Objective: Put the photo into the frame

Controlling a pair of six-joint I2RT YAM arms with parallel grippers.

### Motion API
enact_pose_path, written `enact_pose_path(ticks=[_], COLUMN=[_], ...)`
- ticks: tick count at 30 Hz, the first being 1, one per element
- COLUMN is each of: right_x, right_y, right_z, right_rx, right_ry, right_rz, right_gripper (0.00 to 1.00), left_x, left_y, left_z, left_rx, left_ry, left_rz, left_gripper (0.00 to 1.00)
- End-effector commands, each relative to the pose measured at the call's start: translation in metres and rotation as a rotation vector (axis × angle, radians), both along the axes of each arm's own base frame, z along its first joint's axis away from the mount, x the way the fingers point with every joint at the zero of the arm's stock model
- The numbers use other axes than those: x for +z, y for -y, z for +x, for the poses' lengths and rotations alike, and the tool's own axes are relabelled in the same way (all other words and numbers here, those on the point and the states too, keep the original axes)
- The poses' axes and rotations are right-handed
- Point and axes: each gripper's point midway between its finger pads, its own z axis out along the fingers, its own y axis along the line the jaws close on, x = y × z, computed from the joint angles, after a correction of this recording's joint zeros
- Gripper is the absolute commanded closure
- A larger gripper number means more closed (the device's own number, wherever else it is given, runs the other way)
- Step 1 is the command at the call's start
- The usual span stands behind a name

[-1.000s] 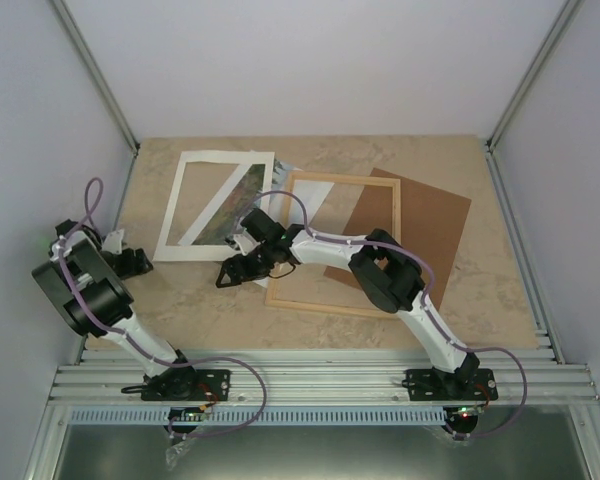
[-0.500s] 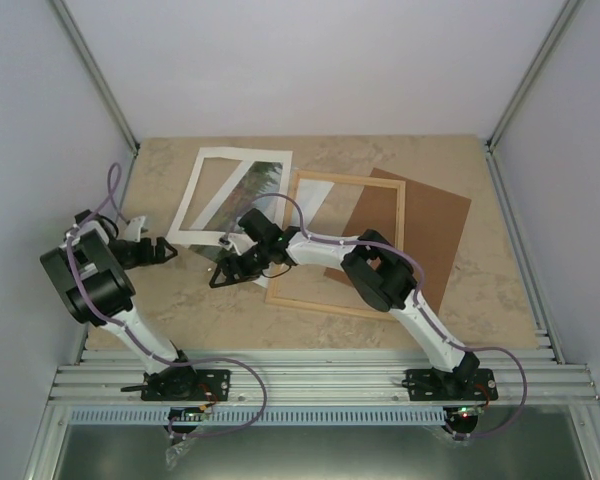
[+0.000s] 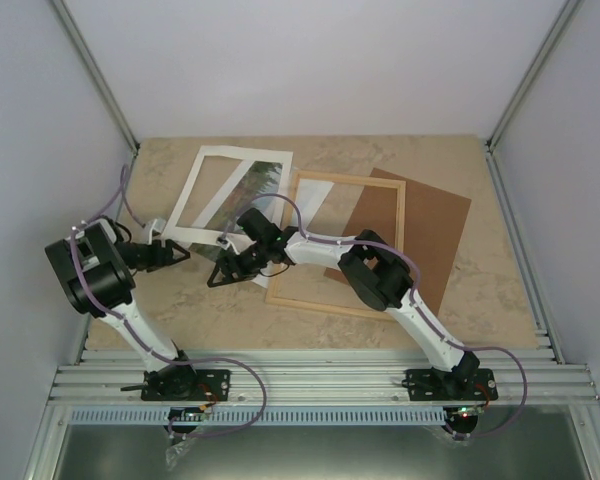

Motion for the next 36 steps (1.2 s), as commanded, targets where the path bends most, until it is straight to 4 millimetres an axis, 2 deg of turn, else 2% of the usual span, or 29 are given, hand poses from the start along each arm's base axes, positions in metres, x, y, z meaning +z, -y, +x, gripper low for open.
enact_pose_path(ticks=[1,5,8,12,17,23,27,29,32,33,36], right_x=[-0.128,-0.112,-0.091,-0.064,-0.023,0.026,0.057,0.072,0.099,0.109,0.141], right_y=[0.060,0.056,0.049,0.045,0.040,0.042,0.045,0.046,0.048,0.050,0.058], right_z=[-0.021,-0.018,-0.014,-0.012,-0.012,-0.014,-0.017,-0.017,-0.013,-0.008,0.021], right_rx=[-0.074,-0.053,-0.038,-0.024,0.018,0.063,0.084,0.093,0.103,0.095,0.025], right_ry=[-0.098,-0.068,-0.025,0.023,0.104,0.227,0.301,0.336,0.408,0.443,0.539], right_rz=[-0.382,-0.338,-0.285,-0.219,-0.124,-0.012,0.061,0.098,0.171,0.191,0.248], right_gripper=[0.24,0.23,0.17,0.14,0.09,0.06,0.05,0.05,0.04,0.03,0.02], left_x=[-0.001,0.013,0.027,0.049,0.069,0.104,0.142,0.166,0.205,0.224,0.268], left_y=[0.026,0.011,-0.012,-0.034,-0.052,-0.106,-0.148,-0.159,-0.156,-0.155,-0.140], left_z=[-0.025,-0.018,-0.015,-0.013,-0.012,-0.006,-0.002,0.001,0.007,0.009,0.012], left_rx=[-0.026,0.026,0.089,0.131,0.163,0.314,0.418,0.438,0.432,0.437,0.418], left_ry=[-0.135,-0.113,-0.096,-0.055,-0.038,-0.003,0.037,0.081,0.170,0.207,0.303], left_rz=[-0.106,-0.084,-0.055,0.005,0.113,0.343,0.543,0.607,0.627,0.630,0.591], left_gripper=[0.28,0.42,0.54,0.64,0.68,0.72,0.72,0.72,0.71,0.71,0.71])
